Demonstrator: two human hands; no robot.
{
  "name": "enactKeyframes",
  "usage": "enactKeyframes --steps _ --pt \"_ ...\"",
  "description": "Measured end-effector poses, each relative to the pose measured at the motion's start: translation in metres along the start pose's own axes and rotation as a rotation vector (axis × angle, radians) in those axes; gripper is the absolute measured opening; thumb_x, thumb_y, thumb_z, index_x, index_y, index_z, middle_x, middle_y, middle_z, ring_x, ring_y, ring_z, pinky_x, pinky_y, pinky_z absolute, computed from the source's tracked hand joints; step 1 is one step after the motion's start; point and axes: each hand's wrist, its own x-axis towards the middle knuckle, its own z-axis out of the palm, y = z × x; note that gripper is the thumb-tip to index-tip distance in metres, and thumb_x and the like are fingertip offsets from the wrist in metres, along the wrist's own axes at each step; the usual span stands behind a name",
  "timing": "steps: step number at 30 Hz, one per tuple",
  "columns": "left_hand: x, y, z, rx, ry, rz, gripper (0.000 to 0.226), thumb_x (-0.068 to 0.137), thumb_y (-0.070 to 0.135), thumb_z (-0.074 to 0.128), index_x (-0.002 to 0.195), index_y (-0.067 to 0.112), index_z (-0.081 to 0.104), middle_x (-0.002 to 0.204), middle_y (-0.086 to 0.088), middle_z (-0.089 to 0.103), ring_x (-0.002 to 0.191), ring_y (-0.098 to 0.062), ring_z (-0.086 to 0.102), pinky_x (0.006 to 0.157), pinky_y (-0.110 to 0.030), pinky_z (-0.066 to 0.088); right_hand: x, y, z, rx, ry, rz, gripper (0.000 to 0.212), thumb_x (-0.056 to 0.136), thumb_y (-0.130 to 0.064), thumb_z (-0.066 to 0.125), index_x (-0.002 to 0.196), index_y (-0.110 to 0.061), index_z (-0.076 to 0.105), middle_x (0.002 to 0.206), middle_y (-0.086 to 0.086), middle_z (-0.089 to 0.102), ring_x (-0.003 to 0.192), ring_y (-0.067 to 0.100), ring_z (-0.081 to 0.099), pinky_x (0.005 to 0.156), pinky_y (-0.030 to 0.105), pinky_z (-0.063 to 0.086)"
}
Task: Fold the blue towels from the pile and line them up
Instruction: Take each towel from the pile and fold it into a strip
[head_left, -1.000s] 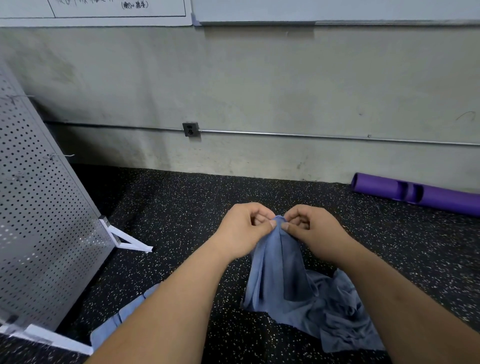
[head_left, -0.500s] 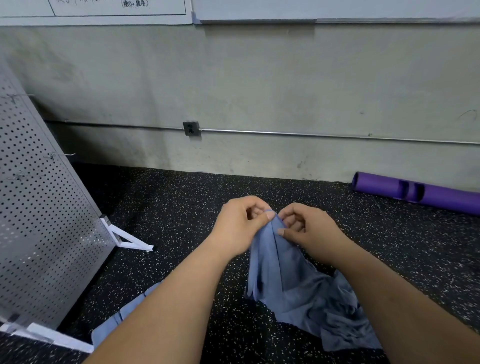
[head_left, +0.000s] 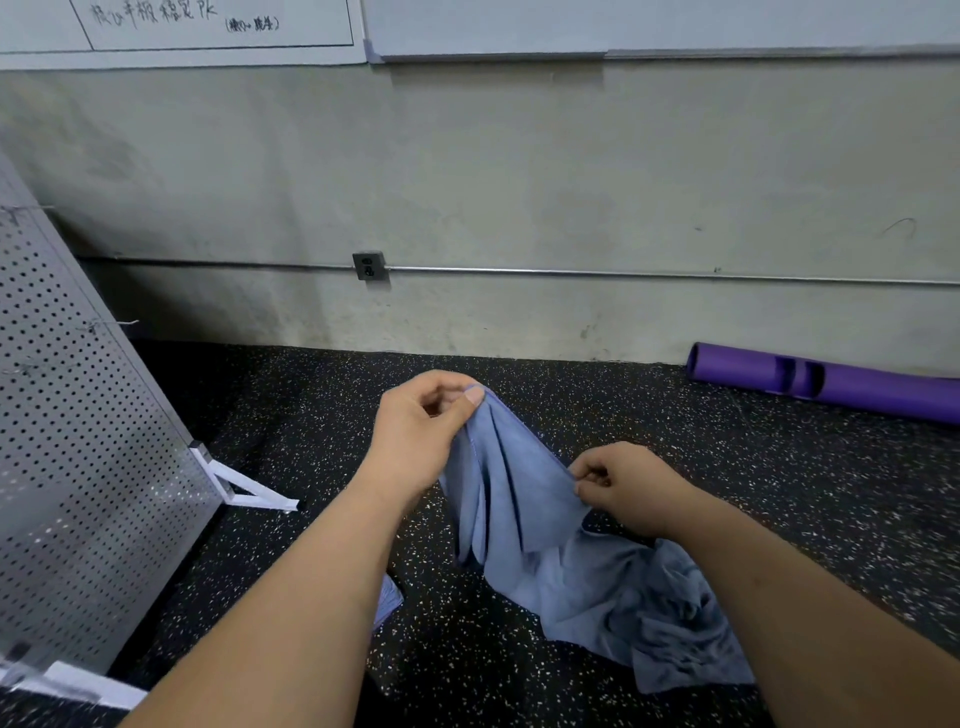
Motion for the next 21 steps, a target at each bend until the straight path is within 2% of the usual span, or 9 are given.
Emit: enactKeyframes --steps 3,5,7,8,10,12,14,16,21 --pt "0.002 0.0 -0.009 -0.05 0.075 -0.01 0.012 0.095 0.012 0.078 0.095 0.023 0.082 0.093 -0.01 0.077 0.086 -0.014 0.064 0.088 -0.036 0.055 -0.004 0.002 0.003 -0.105 0.019 0.01 0.023 0.093 -0.015 0.062 0.081 -0.033 0.069 0.075 -0.002 0.072 0.06 0.009 0.054 0.069 0.037 0.055" --pt "0.003 0.001 -0.019 -0.075 0.135 -0.016 0.012 0.097 0.014 0.077 0.093 0.025 0.081 0.088 -0.001 0.074 0.081 -0.011 0.06 0.082 -0.031 0.054 -0.008 0.005 0.002 -0.156 0.075 0.017 0.024 0.094 -0.017 0.06 0.08 -0.036 0.065 0.069 -0.003 0.068 0.057 0.01 0.052 0.064 0.035 0.052" --pt "0.003 0.001 -0.029 -0.082 0.183 -0.013 0.009 0.098 0.014 0.076 0.095 0.022 0.08 0.085 0.005 0.072 0.077 -0.009 0.058 0.078 -0.028 0.051 -0.013 0.009 -0.002 -0.188 0.144 0.028 0.019 0.096 -0.021 0.06 0.084 -0.035 0.066 0.066 -0.005 0.065 0.063 0.011 0.055 0.063 0.034 0.05" --pt "0.003 0.001 -0.034 -0.078 0.198 -0.013 0.008 0.098 0.014 0.075 0.096 0.021 0.079 0.083 0.006 0.071 0.074 -0.008 0.056 0.077 -0.026 0.05 -0.016 0.011 -0.004 -0.207 0.181 0.028 0.016 0.097 -0.023 0.061 0.089 -0.035 0.068 0.068 -0.007 0.065 0.073 0.013 0.056 0.065 0.035 0.052" --pt "0.001 0.001 -0.042 -0.051 0.211 -0.018 0.007 0.099 0.013 0.075 0.097 0.019 0.078 0.08 0.007 0.069 0.071 -0.005 0.055 0.075 -0.024 0.05 -0.021 0.012 -0.011 -0.231 0.255 0.011 0.015 0.098 -0.026 0.062 0.101 -0.036 0.072 0.077 -0.012 0.067 0.093 0.014 0.053 0.073 0.037 0.053" --pt "-0.001 -0.001 -0.048 -0.011 0.206 -0.023 0.005 0.099 0.015 0.075 0.097 0.019 0.078 0.081 0.005 0.069 0.072 -0.005 0.057 0.077 -0.025 0.051 -0.025 0.012 -0.019 -0.248 0.354 -0.026 0.016 0.099 -0.028 0.066 0.111 -0.034 0.075 0.094 -0.014 0.071 0.103 0.016 0.051 0.081 0.037 0.052" --pt "-0.003 -0.002 -0.054 0.019 0.21 -0.017 0.003 0.098 0.016 0.076 0.099 0.017 0.078 0.085 0.003 0.071 0.076 -0.005 0.06 0.081 -0.027 0.051 -0.028 0.011 -0.027 -0.266 0.485 -0.076 0.015 0.098 -0.027 0.071 0.112 -0.027 0.078 0.103 -0.012 0.073 0.103 0.019 0.052 0.082 0.033 0.046" --pt "-0.004 -0.003 -0.059 0.052 0.218 -0.005 0.001 0.098 0.016 0.077 0.098 0.017 0.077 0.083 0.008 0.071 0.077 -0.004 0.062 0.082 -0.025 0.05 -0.031 0.01 -0.033 -0.29 0.608 -0.13 0.013 0.096 -0.024 0.075 0.107 -0.023 0.08 0.104 -0.01 0.073 0.1 0.02 0.052 0.08 0.03 0.042" --pt "-0.008 -0.002 -0.065 0.099 0.195 0.022 0.002 0.096 0.017 0.078 0.097 0.016 0.077 0.078 0.012 0.071 0.078 -0.004 0.062 0.08 -0.023 0.049 -0.039 0.008 -0.046 -0.3 0.817 -0.167 0.012 0.093 -0.022 0.078 0.102 -0.017 0.083 0.11 -0.002 0.066 0.102 0.025 0.051 0.086 0.039 0.051"
